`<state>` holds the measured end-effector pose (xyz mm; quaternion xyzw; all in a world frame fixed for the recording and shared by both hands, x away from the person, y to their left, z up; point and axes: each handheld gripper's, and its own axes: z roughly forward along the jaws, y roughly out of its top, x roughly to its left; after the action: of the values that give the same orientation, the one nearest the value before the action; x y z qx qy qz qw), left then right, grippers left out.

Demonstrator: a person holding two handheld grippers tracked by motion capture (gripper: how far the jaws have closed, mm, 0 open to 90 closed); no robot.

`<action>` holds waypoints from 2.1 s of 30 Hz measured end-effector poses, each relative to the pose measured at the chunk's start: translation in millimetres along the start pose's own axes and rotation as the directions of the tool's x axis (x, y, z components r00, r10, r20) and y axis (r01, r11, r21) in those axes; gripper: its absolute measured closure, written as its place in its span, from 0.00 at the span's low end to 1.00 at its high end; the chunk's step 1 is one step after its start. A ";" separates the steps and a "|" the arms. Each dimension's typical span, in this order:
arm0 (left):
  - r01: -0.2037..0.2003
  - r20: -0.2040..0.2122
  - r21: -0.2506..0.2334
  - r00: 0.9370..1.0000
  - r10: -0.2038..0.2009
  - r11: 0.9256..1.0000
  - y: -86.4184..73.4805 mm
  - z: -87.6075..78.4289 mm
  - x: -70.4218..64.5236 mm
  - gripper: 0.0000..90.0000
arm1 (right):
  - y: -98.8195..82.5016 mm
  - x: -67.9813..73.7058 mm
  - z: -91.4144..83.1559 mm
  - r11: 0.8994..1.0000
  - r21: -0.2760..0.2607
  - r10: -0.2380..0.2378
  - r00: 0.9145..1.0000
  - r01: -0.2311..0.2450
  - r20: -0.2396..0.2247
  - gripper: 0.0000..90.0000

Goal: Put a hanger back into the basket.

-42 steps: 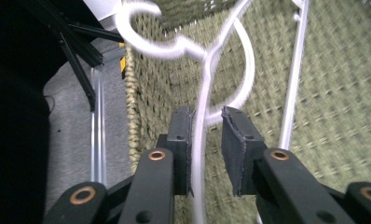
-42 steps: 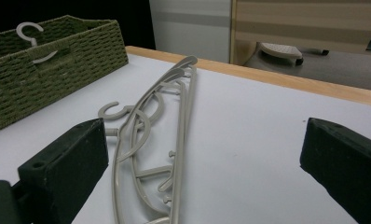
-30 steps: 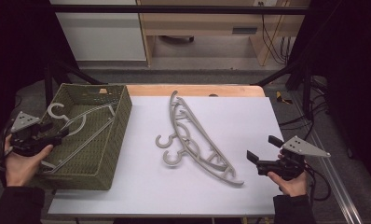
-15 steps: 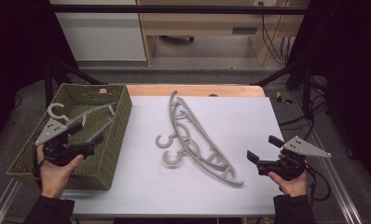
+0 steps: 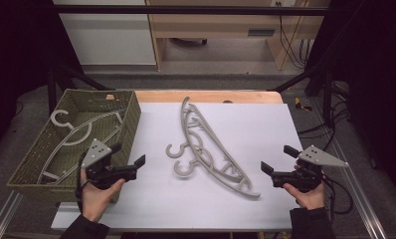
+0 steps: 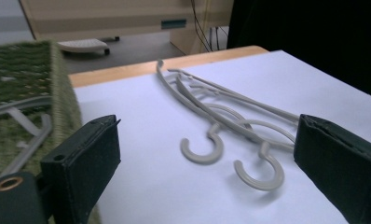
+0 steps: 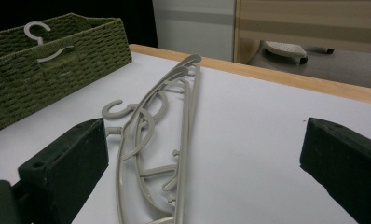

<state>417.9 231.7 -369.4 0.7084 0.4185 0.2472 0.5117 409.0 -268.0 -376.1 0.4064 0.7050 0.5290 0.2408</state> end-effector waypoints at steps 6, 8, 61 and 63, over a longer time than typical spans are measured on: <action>-0.021 0.036 0.017 0.999 0.021 1.000 -3.1 17.6 -24.7 0.07 | -0.1 0.3 0.5 1.000 0.000 0.000 1.000 0.000 -0.001 0.01; -0.030 0.046 0.028 0.999 0.029 0.999 -4.5 23.1 -31.2 0.08 | -0.1 0.4 0.6 1.000 0.000 0.000 1.000 0.000 -0.001 0.01; 0.035 0.083 0.271 0.995 -0.059 0.962 -54.3 166.4 -130.3 0.17 | -0.8 2.6 2.2 1.000 0.001 -0.001 1.000 0.001 -0.013 0.02; 0.041 0.080 0.276 0.995 -0.065 0.960 -55.9 170.3 -132.2 0.16 | -0.8 2.5 2.2 1.000 0.000 -0.001 1.000 0.001 -0.014 0.02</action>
<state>461.8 38.6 -471.5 0.7712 0.4447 0.1417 0.4330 409.0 -264.8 -377.3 0.4021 0.7068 0.5319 0.2362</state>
